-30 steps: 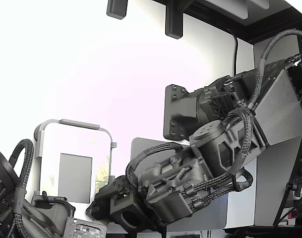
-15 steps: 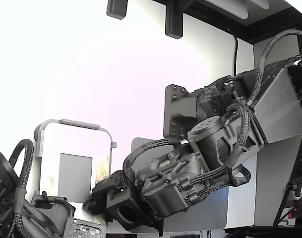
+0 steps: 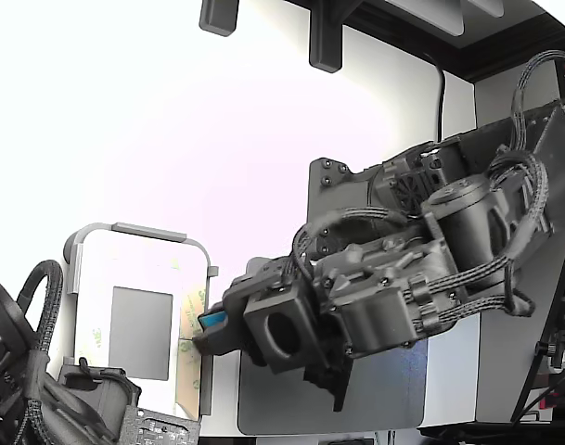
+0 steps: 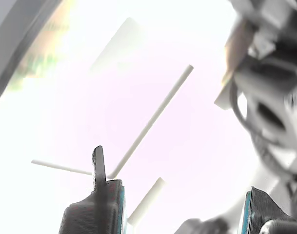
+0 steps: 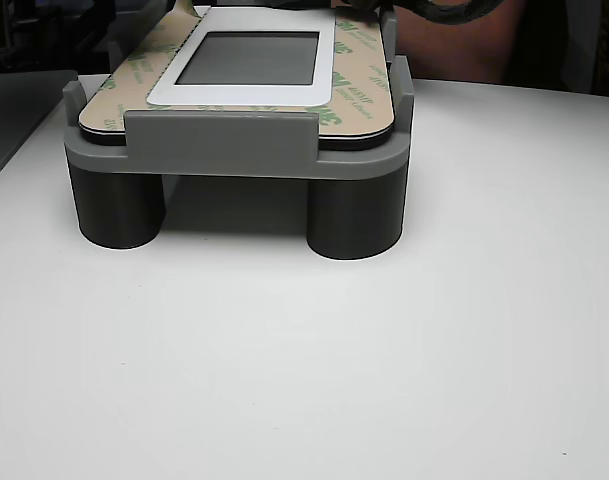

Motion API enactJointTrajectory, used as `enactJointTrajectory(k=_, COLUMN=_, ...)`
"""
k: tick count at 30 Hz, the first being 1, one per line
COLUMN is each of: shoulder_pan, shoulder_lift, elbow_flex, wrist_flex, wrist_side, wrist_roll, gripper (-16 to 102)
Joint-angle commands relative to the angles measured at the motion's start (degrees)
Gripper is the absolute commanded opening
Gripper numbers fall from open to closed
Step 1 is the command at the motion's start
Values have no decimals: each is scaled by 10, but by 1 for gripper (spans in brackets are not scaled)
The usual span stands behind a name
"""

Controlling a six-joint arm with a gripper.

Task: Peel off protective film from adhesive tape.

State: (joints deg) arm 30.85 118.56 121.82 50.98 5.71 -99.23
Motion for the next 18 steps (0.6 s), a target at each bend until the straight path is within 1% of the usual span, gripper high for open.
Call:
enactJointTrajectory(k=1, shoulder_pan=-25, shoulder_lift=33, elbow_flex=-30, wrist_flex=54, wrist_side=2, wrist_roll=11, gripper=96)
enactJointTrajectory(k=4, shoulder_pan=-62, shoulder_lift=38, elbow_flex=-45, wrist_flex=78, wrist_side=-7, wrist_roll=57, gripper=96)
enactJointTrajectory(k=6, shoulder_pan=-93, shoulder_lift=43, elbow_flex=-45, wrist_flex=78, wrist_side=-23, wrist_roll=108, gripper=97)
enactJointTrajectory(k=7, shoulder_pan=-108, shoulder_lift=46, elbow_flex=-47, wrist_flex=81, wrist_side=-24, wrist_roll=154, gripper=94)
enactJointTrajectory(k=8, shoulder_pan=-112, shoulder_lift=50, elbow_flex=-51, wrist_flex=81, wrist_side=-13, wrist_roll=214, gripper=86)
enactJointTrajectory(k=9, shoulder_pan=-120, shoulder_lift=55, elbow_flex=-57, wrist_flex=77, wrist_side=-10, wrist_roll=274, gripper=91)
enactJointTrajectory(k=10, shoulder_pan=-131, shoulder_lift=62, elbow_flex=-62, wrist_flex=75, wrist_side=-14, wrist_roll=331, gripper=100)
enactJointTrajectory(k=12, shoulder_pan=-150, shoulder_lift=73, elbow_flex=-65, wrist_flex=40, wrist_side=-9, wrist_roll=474, gripper=89)
enactJointTrajectory(k=13, shoulder_pan=-162, shoulder_lift=76, elbow_flex=-69, wrist_flex=33, wrist_side=0, wrist_roll=550, gripper=100)
enactJointTrajectory(k=16, shoulder_pan=-216, shoulder_lift=113, elbow_flex=-54, wrist_flex=22, wrist_side=2, wrist_roll=743, gripper=100)
enactJointTrajectory(k=18, shoulder_pan=-257, shoulder_lift=144, elbow_flex=-29, wrist_flex=20, wrist_side=-18, wrist_roll=833, gripper=100)
